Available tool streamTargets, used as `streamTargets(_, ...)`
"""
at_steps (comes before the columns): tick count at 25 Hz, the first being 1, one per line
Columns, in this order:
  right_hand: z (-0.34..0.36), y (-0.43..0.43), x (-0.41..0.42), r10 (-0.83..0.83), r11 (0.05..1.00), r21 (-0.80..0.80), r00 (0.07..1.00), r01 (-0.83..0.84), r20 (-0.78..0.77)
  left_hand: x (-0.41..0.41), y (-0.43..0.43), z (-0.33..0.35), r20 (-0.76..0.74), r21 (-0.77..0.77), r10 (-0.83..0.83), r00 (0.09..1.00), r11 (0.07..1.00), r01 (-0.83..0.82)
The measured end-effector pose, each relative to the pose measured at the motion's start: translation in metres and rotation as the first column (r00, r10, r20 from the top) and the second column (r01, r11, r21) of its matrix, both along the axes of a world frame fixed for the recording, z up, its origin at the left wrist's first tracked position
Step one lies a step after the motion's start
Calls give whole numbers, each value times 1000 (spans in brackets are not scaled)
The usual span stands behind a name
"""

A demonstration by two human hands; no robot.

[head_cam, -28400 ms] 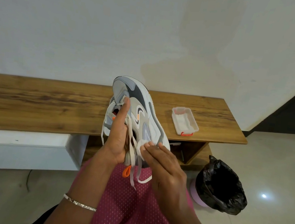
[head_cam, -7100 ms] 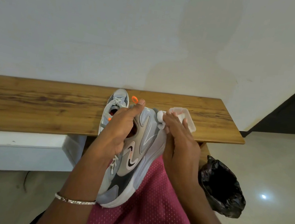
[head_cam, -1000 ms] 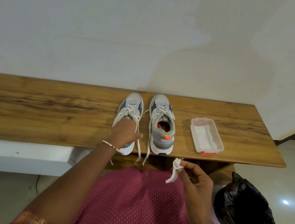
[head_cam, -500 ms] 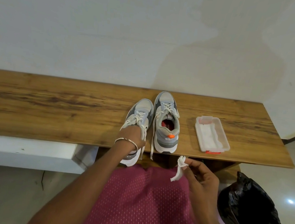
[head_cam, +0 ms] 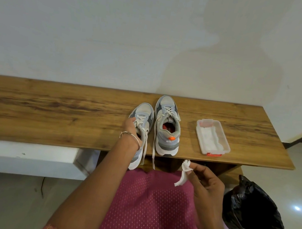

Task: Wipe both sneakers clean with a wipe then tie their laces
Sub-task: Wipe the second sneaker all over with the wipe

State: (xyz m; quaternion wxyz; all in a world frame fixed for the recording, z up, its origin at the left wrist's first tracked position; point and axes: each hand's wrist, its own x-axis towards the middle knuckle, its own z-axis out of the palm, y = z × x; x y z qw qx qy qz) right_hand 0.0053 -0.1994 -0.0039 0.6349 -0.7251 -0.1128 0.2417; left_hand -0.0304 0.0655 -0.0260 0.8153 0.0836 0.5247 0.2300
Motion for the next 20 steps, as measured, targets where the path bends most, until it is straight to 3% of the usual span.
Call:
streamTargets(5, 0, 0, 3, 0, 1000, 23, 1000, 0, -9, 10, 9, -19, 79, -63, 74, 994, 996, -69)
streamTargets(17, 5, 9, 0, 12, 1000, 17, 1000, -12, -12, 7, 4, -19, 74, 18, 85, 994, 996, -86)
streamTargets(20, 14, 4, -3, 0, 999, 36, 1000, 1, -14, -10, -3, -16, 133, 91, 78, 988, 992, -90)
